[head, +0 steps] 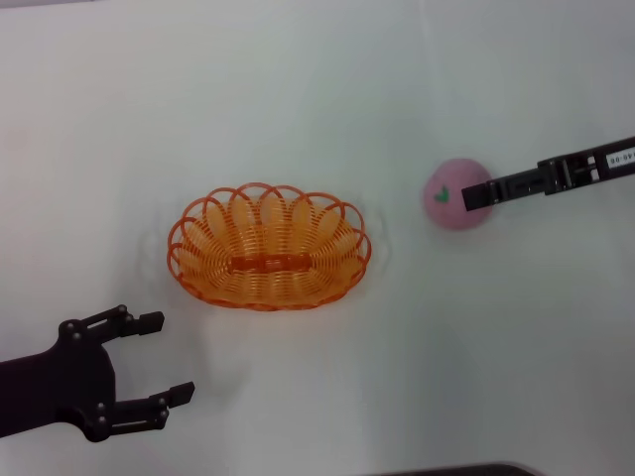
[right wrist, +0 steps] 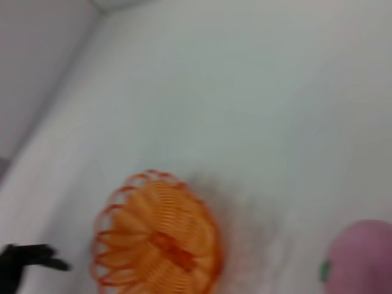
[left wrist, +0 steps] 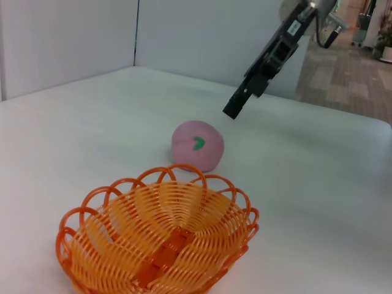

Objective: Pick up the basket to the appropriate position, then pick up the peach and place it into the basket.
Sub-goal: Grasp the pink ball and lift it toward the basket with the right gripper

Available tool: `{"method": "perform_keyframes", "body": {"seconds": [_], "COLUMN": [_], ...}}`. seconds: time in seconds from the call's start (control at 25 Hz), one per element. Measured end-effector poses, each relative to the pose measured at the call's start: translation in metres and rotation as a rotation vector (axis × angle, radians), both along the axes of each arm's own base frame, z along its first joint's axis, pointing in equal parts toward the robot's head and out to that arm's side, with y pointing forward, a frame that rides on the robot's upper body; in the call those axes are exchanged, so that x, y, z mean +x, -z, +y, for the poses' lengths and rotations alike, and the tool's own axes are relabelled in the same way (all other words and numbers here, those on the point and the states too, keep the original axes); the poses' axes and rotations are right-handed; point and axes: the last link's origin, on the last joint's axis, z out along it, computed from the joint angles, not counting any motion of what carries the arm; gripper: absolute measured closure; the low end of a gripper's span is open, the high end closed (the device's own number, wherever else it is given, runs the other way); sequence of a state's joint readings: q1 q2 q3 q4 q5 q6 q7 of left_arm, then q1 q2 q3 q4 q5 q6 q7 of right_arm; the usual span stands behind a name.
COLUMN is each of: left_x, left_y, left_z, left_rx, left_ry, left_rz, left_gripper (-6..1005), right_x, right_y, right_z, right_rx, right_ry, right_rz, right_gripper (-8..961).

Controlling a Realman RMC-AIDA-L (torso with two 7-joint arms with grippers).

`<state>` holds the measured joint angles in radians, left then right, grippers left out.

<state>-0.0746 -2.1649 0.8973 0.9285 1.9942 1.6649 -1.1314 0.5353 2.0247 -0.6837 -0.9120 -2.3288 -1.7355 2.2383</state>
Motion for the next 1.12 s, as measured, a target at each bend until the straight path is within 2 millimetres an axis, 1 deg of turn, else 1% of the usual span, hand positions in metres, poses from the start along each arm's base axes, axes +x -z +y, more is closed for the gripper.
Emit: {"method": "perform_keyframes", "body": {"seconds": [0.12,0.32,0.4,0.52,0.76,0.92,1.12], "left_x": [-0.001,-0.001,-0.001,-0.002,-0.002,-0.002,-0.001], "left_y": [0.000,0.000,0.000,0.000,-0.002,-0.002,-0.002], "left_z": [0.000,-0.001,-0.001,0.000,0.000,0.000,0.001], "left_rx": [0.004,0.005,0.009,0.012,0.026,0.026,0.029], "left_ry": [0.007,0.004,0.002,0.000,-0.007,-0.009,-0.007], "left_rz": [0.001,-0.003,-0.004,-0.005,-0.014,-0.018,-0.021], "left_gripper": [139,139,139,139,138,138,138], "right_x": [-0.006,-0.015,-0.017,-0.021,-0.032,-0.039,-0.042], "right_y": [-0.003,-0.009,-0.009,-0.005,0.010,0.022,0.028], "right_z": [0.009,0.022,0.027,0.032,0.041,0.046,0.047], "right_rx": [-0.005,0.003,0.001,-0.005,-0.031,-0.038,-0.040], "right_ry": [0.036,0.059,0.066,0.063,0.025,-0.002,-0.018], "right_rz": [-0.084,-0.182,-0.221,-0.267,-0.355,-0.395,-0.421], "right_gripper": [17,58,58,58,57,57,59]}}
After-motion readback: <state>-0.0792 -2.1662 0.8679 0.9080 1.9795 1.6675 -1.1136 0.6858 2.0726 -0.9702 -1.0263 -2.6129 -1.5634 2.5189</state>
